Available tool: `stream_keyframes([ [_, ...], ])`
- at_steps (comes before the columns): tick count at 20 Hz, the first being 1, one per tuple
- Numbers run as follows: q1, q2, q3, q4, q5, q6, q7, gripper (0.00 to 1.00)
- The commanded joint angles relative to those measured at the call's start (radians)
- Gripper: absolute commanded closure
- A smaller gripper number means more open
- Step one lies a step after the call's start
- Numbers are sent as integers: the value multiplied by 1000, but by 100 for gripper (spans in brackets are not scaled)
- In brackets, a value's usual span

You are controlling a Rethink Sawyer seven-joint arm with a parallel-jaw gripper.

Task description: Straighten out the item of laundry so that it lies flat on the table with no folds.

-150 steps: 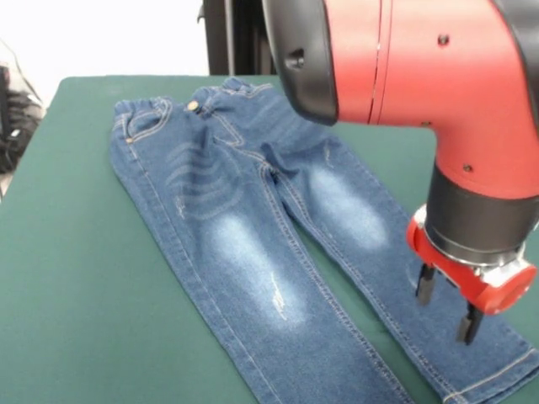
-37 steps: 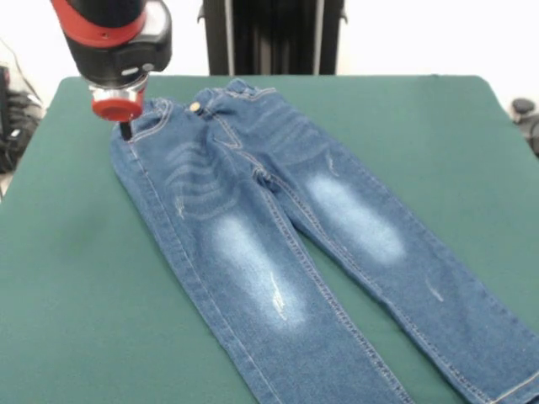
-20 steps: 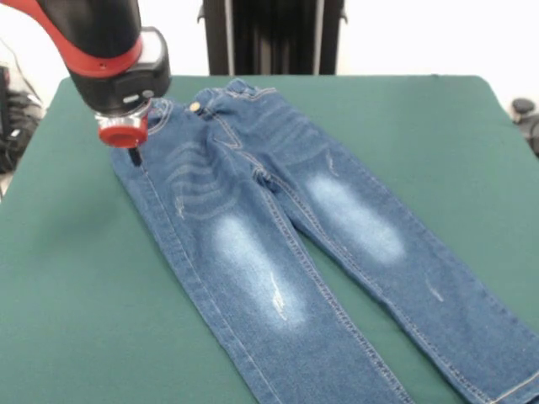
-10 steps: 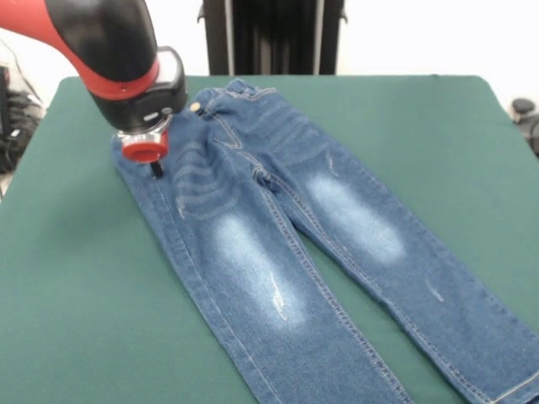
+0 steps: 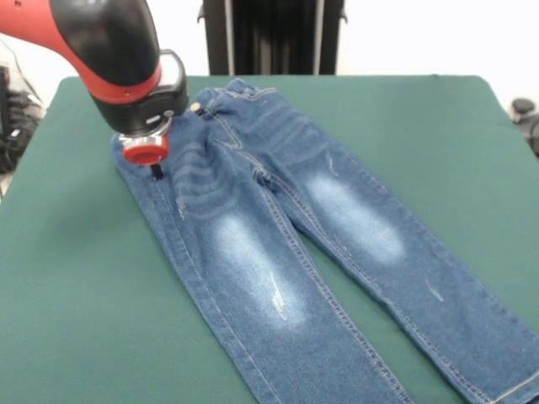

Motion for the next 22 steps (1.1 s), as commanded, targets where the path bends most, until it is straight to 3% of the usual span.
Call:
stream_keyframes([
  [1,43,178,83,-41,-117,-74,-176,0],
  [14,119,167,15,-67,-242,-186,-20,0],
  [22,126,137,5,-63,-251,-83,-28,0],
])
